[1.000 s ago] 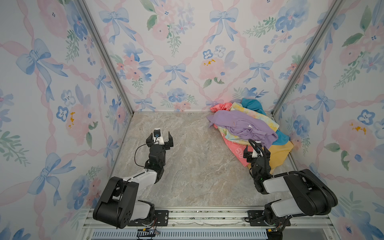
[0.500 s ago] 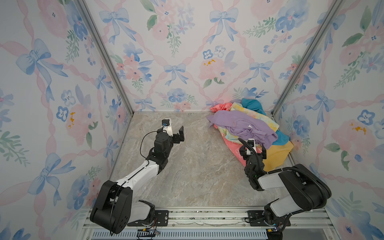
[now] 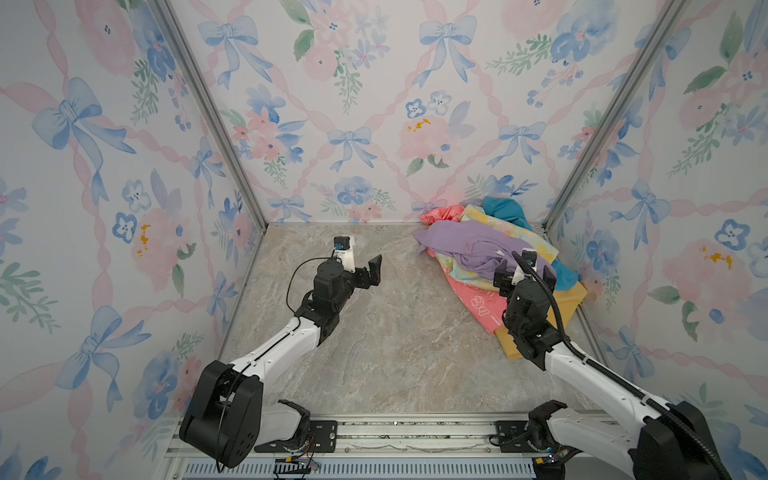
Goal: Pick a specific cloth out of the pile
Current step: 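Move the right gripper toward the yellow cloth edge while the left arm extends forward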
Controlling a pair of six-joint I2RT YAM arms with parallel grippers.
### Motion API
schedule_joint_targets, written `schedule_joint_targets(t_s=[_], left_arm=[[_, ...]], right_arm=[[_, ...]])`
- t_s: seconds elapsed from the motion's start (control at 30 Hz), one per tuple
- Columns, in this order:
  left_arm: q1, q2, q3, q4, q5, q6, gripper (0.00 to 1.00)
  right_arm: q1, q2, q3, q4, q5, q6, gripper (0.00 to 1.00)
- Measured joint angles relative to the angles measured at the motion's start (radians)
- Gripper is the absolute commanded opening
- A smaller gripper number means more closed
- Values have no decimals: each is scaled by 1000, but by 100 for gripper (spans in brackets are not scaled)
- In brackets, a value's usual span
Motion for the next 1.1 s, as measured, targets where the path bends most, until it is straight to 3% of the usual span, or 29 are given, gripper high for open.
schedule_joint_targets(t_s=[0.23,0.5,0.83,1.1], left_arm=[[-29,-3,8,-21,27,-62,98],[-100,-18,13,-24,75,-81,98],[-329,-20,13,-39,80,-70,98],[-526,16,20,-53,59,-28,98]], right_arm=[[-34,-106,99,-316,-12,132,97],[-189,-136,201,-621,-142,346,97],[-323,-106,240,-914,-347,579,98],[-423,-135,220,-1040,-466,659,99]])
